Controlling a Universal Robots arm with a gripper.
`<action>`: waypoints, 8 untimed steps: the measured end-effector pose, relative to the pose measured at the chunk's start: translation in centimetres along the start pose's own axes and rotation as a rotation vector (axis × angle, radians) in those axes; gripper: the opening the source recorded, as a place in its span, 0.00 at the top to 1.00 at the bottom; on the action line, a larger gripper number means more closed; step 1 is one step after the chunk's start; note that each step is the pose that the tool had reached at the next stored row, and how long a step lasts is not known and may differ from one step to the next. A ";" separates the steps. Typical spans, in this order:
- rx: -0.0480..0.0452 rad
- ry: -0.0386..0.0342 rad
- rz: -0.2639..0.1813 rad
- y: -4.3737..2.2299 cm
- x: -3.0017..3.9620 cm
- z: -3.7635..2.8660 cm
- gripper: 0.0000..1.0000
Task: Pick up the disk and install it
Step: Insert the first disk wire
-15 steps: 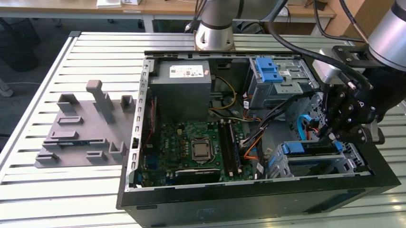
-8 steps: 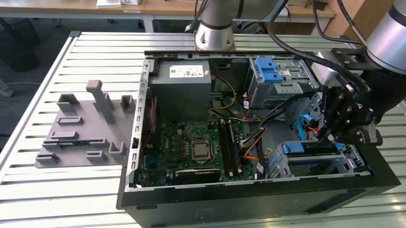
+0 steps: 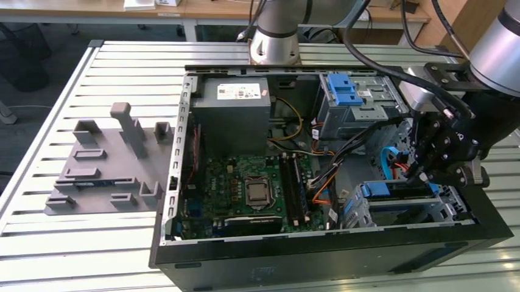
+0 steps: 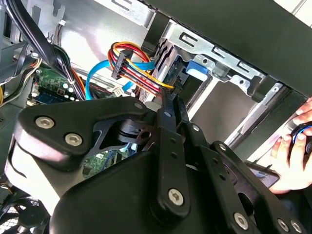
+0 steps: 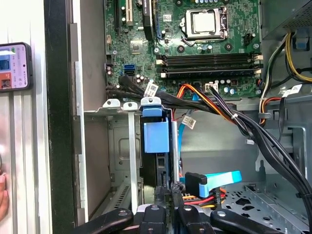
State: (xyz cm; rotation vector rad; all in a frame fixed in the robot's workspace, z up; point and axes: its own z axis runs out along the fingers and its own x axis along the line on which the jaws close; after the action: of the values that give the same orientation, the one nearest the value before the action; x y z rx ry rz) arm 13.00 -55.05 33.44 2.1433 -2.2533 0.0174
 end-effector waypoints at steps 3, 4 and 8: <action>-0.0015 0.0000 0.000 -0.06 0.00 0.03 0.84; -0.0023 -0.0001 0.000 -0.09 -0.01 0.04 0.84; -0.0035 0.0004 0.000 -0.12 -0.01 0.08 0.84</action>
State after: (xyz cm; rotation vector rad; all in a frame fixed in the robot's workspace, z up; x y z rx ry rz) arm 13.12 -55.05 33.36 2.1414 -2.2515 0.0138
